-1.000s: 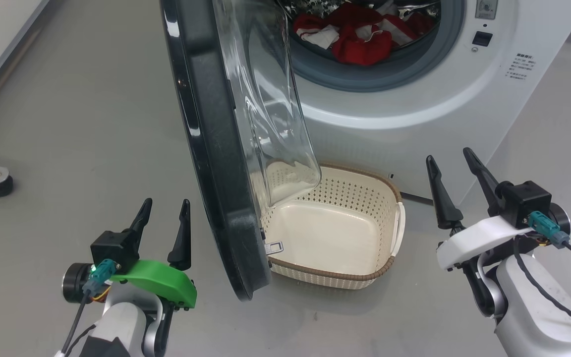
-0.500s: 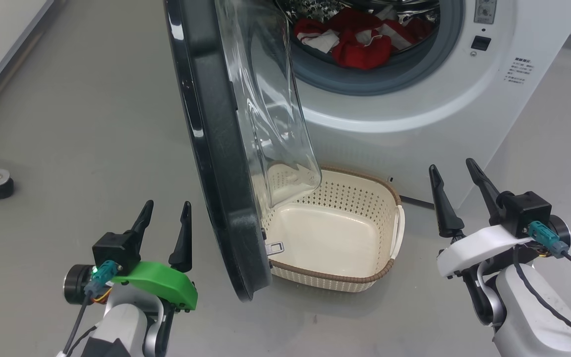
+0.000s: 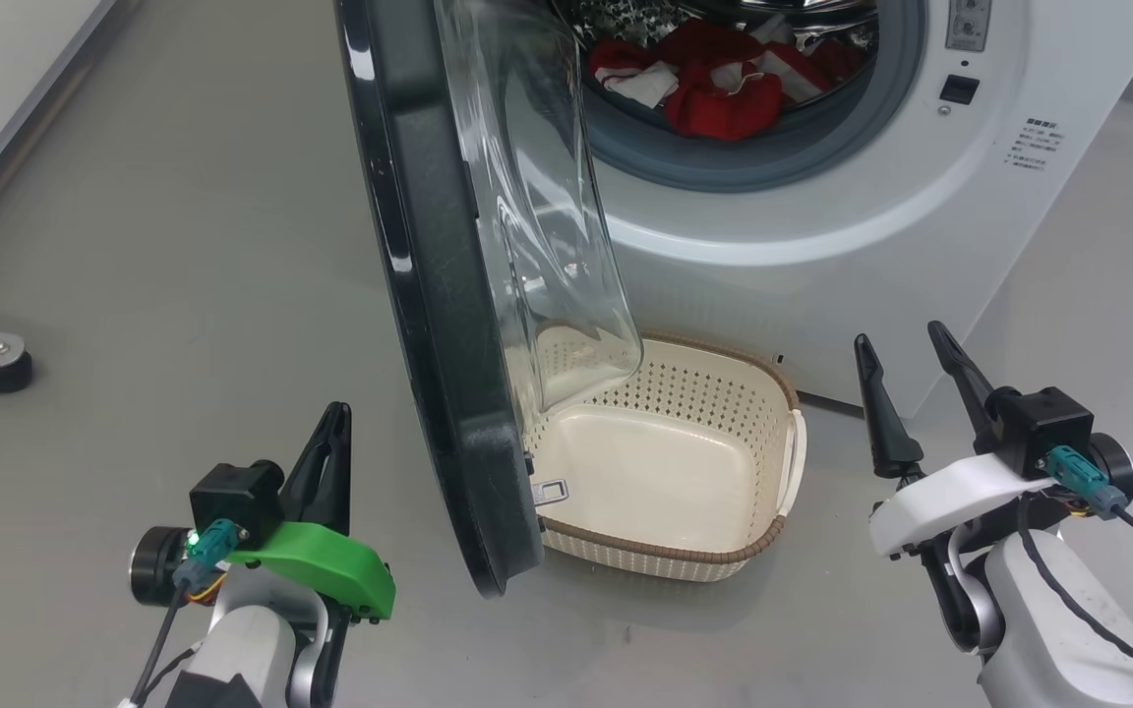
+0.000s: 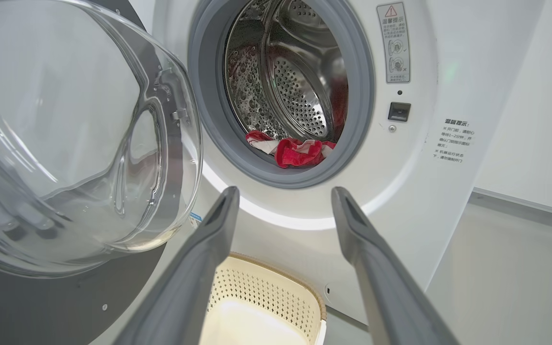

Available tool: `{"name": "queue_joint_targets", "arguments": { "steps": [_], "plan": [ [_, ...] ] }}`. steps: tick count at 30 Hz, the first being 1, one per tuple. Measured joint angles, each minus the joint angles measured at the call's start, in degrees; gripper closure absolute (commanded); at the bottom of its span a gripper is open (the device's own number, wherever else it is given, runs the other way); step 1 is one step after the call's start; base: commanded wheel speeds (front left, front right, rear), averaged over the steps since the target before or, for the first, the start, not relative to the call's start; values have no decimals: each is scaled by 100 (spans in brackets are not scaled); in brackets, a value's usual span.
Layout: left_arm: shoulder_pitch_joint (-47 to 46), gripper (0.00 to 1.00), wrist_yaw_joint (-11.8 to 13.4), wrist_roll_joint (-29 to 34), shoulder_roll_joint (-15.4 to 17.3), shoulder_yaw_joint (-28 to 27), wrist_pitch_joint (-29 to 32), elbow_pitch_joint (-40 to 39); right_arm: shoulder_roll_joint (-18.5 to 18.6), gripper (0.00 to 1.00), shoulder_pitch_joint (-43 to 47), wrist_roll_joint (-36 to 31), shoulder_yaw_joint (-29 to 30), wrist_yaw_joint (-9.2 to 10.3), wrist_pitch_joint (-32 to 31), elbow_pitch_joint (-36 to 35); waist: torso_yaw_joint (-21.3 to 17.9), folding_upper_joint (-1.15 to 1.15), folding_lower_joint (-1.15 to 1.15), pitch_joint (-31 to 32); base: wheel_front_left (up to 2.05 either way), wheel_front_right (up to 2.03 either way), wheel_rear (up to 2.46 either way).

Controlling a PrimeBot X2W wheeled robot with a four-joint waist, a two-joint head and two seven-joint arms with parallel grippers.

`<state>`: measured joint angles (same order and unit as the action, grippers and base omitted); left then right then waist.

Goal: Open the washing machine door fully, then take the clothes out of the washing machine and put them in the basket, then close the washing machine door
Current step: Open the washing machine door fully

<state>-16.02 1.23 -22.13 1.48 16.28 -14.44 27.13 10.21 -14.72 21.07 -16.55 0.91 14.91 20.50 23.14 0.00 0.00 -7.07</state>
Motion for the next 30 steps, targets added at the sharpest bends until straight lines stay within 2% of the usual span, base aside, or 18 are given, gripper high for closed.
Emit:
{"name": "queue_joint_targets", "arguments": {
  "steps": [8,18,25,30],
  "plan": [
    [2,100,33,60,0,-70,0,-114,-75,0,1,-79,91,-82,0,23,31,0,0,-14,0,0,0],
    [-26,100,188,333,71,-433,0,-889,-97,0,3,-216,170,-135,1,41,74,0,0,-19,0,0,0],
    [-289,100,254,599,119,-751,-29,-2246,-121,0,11,-333,231,-144,0,59,115,0,0,-1,0,0,0],
    [-371,100,180,866,113,-630,-33,-3485,-191,0,36,-380,276,-201,0,68,128,0,0,36,0,0,0]
  ]
}}
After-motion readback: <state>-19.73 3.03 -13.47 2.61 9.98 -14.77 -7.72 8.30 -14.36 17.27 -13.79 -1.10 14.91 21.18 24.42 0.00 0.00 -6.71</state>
